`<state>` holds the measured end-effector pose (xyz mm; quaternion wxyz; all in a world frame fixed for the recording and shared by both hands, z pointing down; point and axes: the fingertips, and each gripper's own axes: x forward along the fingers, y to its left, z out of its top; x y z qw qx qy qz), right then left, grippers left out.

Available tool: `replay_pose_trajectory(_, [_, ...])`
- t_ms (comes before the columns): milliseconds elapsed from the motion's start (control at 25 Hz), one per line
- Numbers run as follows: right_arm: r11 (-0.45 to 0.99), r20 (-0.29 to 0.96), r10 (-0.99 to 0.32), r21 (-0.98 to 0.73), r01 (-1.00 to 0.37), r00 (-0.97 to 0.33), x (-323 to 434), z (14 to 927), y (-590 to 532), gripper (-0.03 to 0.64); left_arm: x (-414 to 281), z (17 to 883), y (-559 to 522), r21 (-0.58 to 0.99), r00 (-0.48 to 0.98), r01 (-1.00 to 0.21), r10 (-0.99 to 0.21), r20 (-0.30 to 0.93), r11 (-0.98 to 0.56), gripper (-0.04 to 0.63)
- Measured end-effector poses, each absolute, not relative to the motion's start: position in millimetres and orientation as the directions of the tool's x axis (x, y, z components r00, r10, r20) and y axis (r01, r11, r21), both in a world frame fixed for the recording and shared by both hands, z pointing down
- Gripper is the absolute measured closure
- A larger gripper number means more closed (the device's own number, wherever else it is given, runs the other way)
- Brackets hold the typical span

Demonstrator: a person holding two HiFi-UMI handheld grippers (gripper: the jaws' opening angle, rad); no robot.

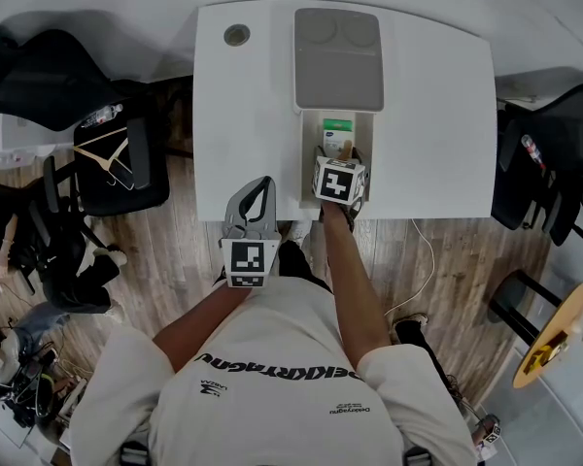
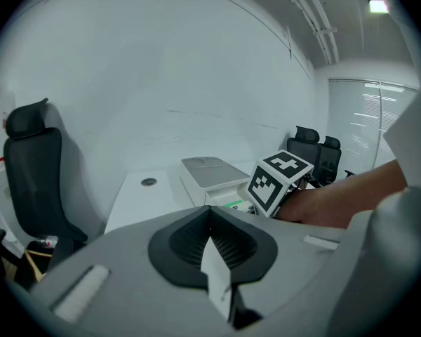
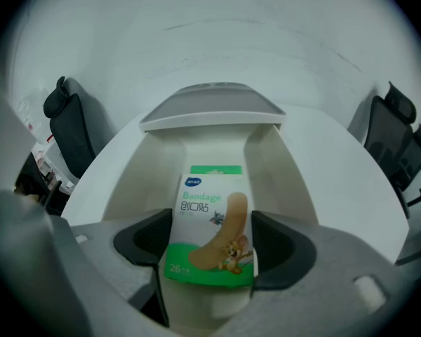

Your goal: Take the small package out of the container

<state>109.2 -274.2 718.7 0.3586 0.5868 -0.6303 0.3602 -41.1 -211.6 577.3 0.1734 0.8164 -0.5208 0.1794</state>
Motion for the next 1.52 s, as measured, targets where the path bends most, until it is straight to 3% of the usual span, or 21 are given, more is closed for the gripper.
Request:
replay_pose_trajectory(920, [0.076,0.84,-0.533,-0.074,-0.994,-0.103,115,694,-265,0.269,-38,564,-204,0.09,0.408,-0.905,-0.793,0.451,-0.415,0.595])
replay_pose_trajectory(1520, [0.121,0.745,-0.643,-0.128,-0.984,-0.176,107,648,-251,0.27,-35,543,-189,0.068,0.412,-0.904,-0.816,0.406,-0.423,0.595])
